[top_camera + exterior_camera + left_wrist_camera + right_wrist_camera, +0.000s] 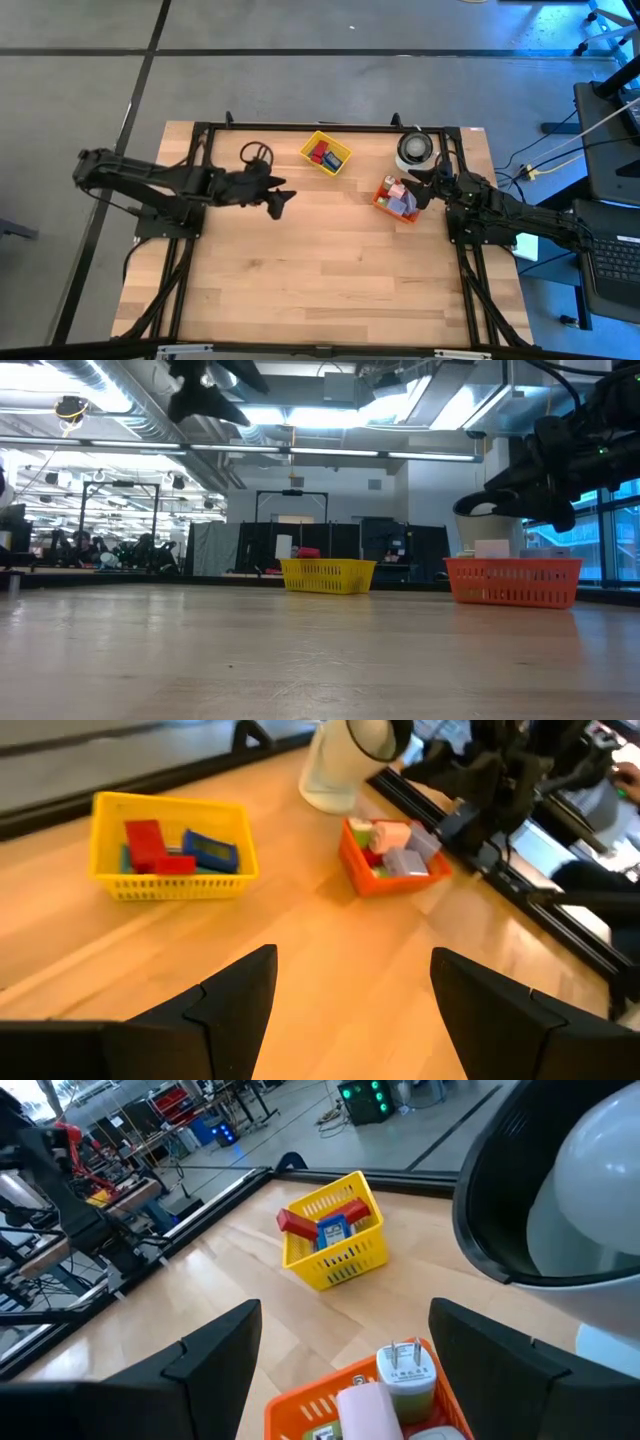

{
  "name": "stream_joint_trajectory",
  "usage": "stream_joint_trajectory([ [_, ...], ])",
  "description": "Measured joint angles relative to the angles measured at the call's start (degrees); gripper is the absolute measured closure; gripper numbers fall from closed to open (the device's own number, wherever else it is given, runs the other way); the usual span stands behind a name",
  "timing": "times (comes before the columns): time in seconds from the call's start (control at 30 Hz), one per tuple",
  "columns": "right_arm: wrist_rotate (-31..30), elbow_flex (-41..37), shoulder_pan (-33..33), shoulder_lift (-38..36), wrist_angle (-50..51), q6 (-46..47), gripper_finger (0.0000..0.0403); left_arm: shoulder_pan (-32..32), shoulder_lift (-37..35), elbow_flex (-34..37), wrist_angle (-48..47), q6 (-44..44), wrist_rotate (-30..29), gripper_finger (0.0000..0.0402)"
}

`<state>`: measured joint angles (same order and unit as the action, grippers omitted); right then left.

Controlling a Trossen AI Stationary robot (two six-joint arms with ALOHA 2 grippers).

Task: Pick & Place Office items
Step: Return to Home Position

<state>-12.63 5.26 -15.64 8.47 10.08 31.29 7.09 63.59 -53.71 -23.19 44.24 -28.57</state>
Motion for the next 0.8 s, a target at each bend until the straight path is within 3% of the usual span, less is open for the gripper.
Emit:
stream_joint_trajectory([
  [0.3,0.0,0.0,0.0,0.0,0.0,-1.8,0.0111,-10.6,-0.2,0.0,2.5,-14.3,14.7,0.0141],
  [0.6,0.0,0.0,0.0,0.0,0.1,-1.8,0.0111,-21.5,-0.4,0.0,-0.4,-26.6,39.4,0.0141],
  [0.8,0.0,0.0,0.0,0.0,0.2,-1.8,0.0111,-23.4,-1.8,0.0,-7.2,-30.4,43.6,0.0141],
])
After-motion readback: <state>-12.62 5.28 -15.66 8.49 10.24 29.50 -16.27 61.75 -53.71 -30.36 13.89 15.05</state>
